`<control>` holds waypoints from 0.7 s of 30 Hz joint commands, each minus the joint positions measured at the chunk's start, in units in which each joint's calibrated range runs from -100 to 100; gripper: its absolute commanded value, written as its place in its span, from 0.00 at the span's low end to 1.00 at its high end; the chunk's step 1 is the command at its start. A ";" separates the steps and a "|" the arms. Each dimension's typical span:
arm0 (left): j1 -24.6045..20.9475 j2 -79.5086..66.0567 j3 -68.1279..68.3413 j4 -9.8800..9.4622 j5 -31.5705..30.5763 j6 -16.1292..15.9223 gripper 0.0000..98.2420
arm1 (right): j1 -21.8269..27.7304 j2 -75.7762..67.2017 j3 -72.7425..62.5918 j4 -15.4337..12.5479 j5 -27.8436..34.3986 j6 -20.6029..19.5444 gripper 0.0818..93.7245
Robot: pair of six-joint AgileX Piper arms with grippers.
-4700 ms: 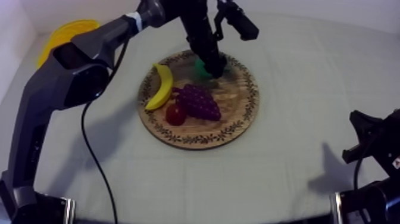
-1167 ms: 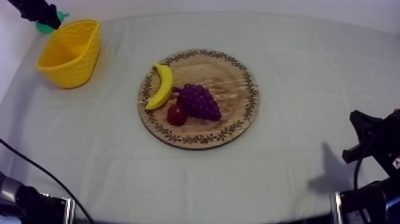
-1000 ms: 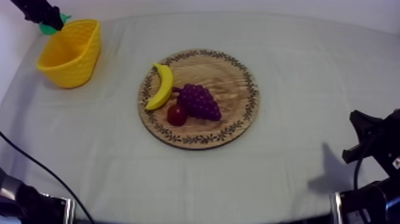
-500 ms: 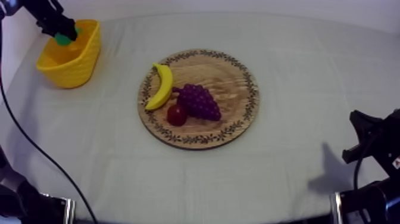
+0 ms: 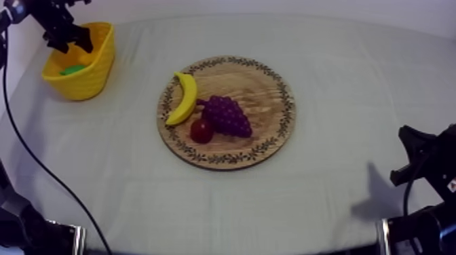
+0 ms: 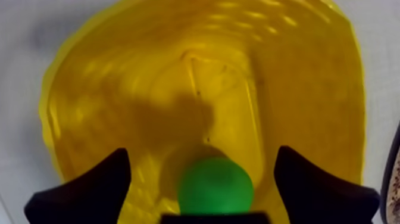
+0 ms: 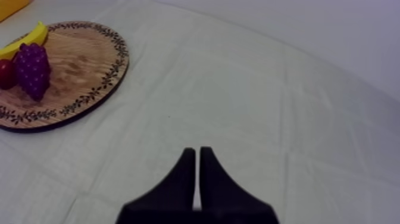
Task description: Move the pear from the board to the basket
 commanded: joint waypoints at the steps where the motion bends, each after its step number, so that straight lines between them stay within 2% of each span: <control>1: 0.02 -0.79 0.69 -0.02 -0.92 0.15 0.83 | -0.03 -0.04 0.00 -0.01 0.01 0.02 0.00; 8: 0.16 -7.23 6.86 0.29 -6.66 1.14 0.54 | -0.03 -0.04 0.00 -0.01 0.01 0.02 0.00; 15: 0.88 -17.21 17.35 1.50 -15.55 -0.30 0.34 | -0.03 -0.04 0.00 -0.01 0.01 0.02 0.00; 21: 1.45 -26.73 25.50 2.54 -20.91 0.68 0.18 | -0.03 -0.04 0.00 -0.01 0.01 0.02 0.00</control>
